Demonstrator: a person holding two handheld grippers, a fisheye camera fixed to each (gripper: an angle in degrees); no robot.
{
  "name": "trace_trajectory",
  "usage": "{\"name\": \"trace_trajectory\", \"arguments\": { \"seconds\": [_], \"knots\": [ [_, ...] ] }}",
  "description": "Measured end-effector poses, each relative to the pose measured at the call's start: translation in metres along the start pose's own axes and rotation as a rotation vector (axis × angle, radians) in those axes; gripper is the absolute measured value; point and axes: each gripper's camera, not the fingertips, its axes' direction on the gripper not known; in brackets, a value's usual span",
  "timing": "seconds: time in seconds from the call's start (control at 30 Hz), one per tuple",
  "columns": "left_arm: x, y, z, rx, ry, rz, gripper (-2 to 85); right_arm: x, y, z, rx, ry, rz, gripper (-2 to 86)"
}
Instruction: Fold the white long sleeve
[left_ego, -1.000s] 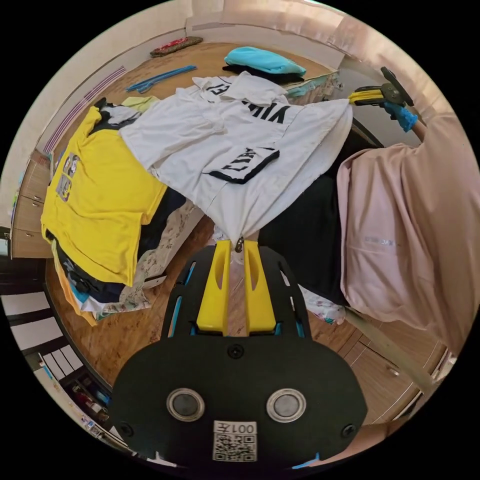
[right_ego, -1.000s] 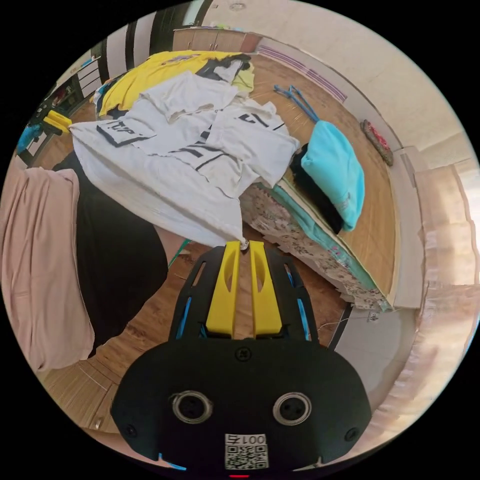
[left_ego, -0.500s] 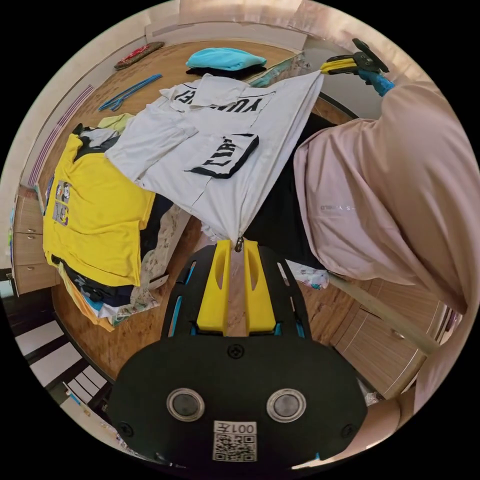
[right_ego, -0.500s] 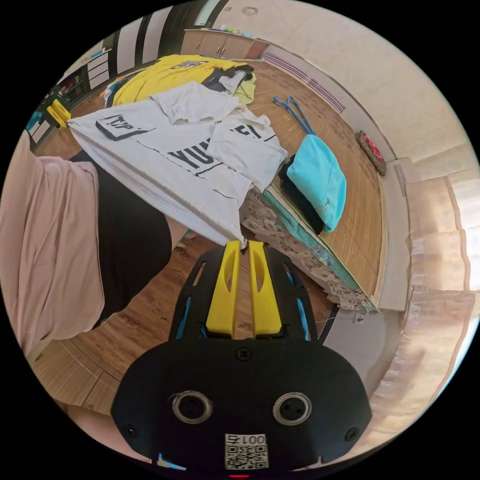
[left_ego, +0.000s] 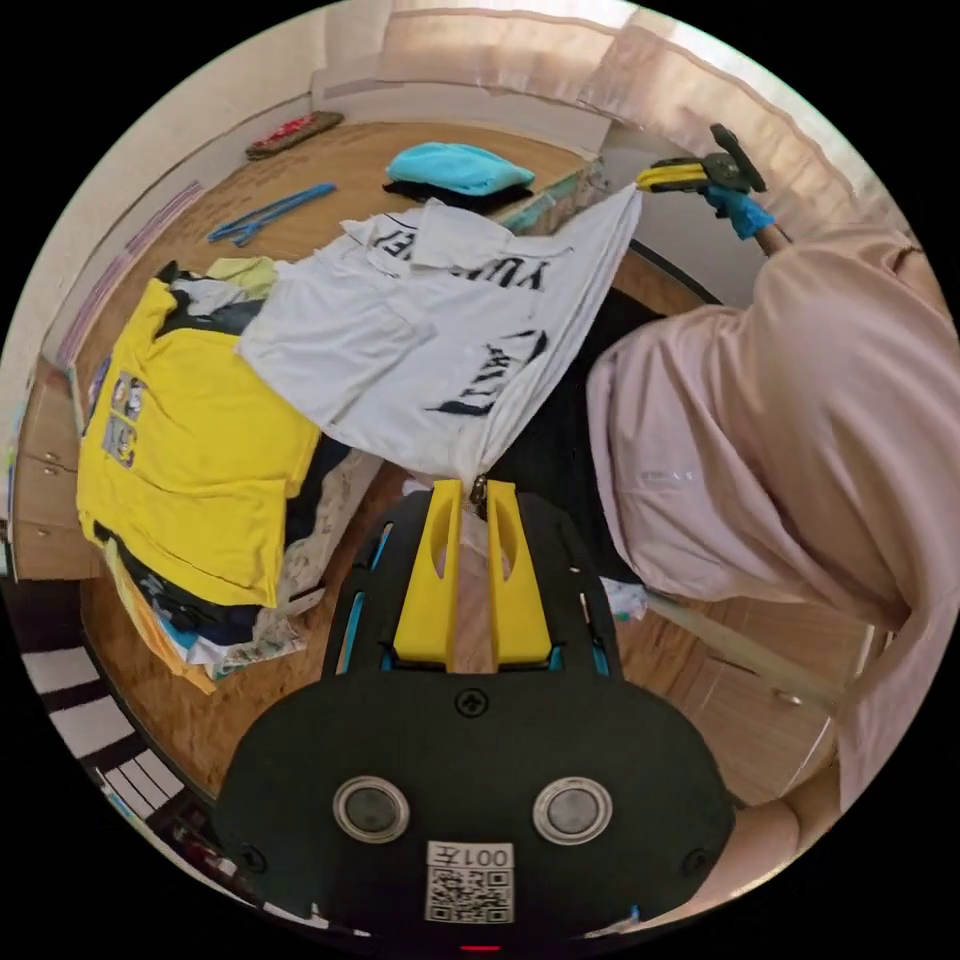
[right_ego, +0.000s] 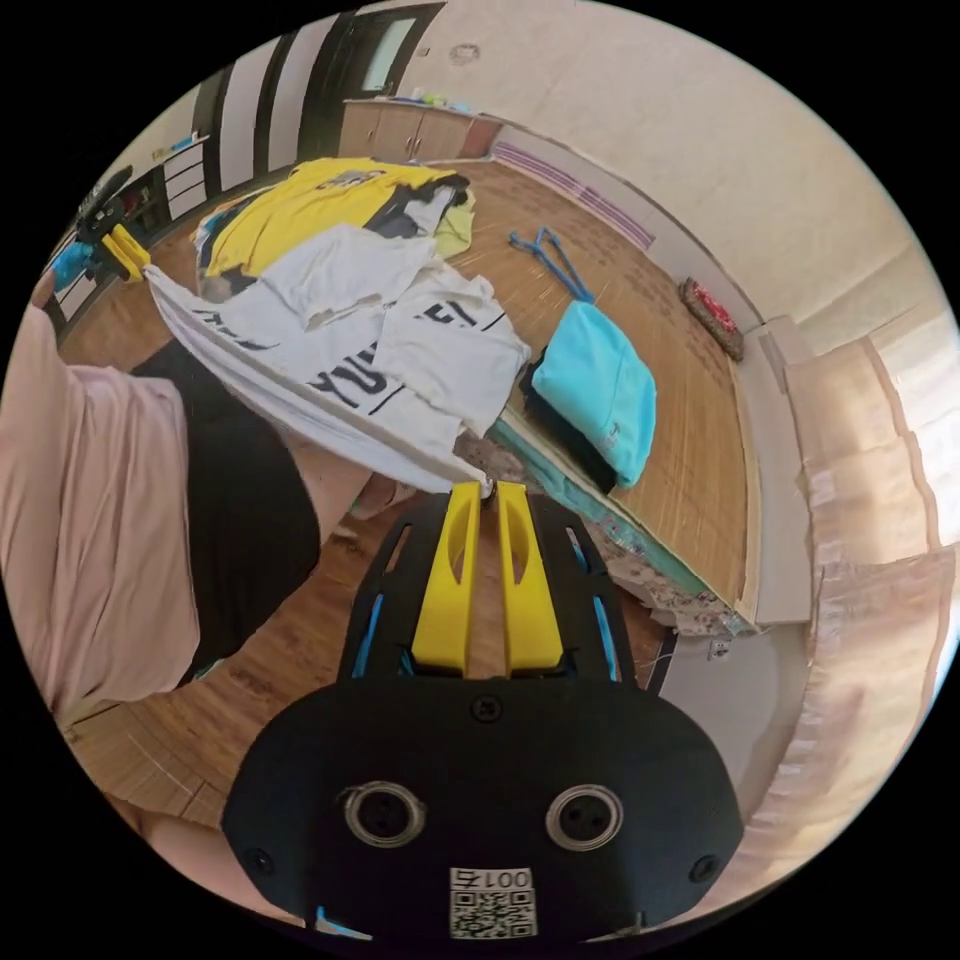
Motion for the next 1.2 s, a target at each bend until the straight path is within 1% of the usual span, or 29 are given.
{"name": "trace_trajectory", "arguments": {
  "seconds": [0.17,0.3,0.43,0.6,0.77,0.87,1.0,1.2],
  "knots": [
    [-0.048,-0.035,-0.026,0.158,-0.17,-0.124,0.3,0.04,-0.06,0.024,0.098,0.07,0.098,2.4],
    [-0.103,-0.075,-0.031,0.254,-0.231,-0.216,0.3,0.079,-0.129,0.059,0.146,0.13,0.18,2.5],
    [-0.155,-0.114,-0.014,0.254,-0.272,-0.293,0.4,0.122,-0.194,0.102,0.126,0.073,0.243,2.4],
    [-0.236,-0.17,0.023,0.191,-0.241,-0.447,0.4,0.181,-0.282,0.178,0.014,-0.065,0.346,2.3],
    [-0.282,-0.21,0.066,0.054,-0.236,-0.503,0.4,0.196,-0.336,0.24,-0.123,-0.057,0.311,2.2],
    [-0.298,-0.223,0.088,-0.011,-0.236,-0.51,0.5,0.201,-0.358,0.267,-0.171,-0.059,0.289,2.1],
    [-0.315,-0.228,0.092,0.041,-0.196,-0.538,0.7,0.21,-0.384,0.286,-0.21,-0.11,0.255,1.6],
    [-0.333,-0.229,0.077,0.106,-0.088,-0.538,1.4,0.214,-0.418,0.287,-0.288,-0.074,0.152,1.0]
  ]
}}
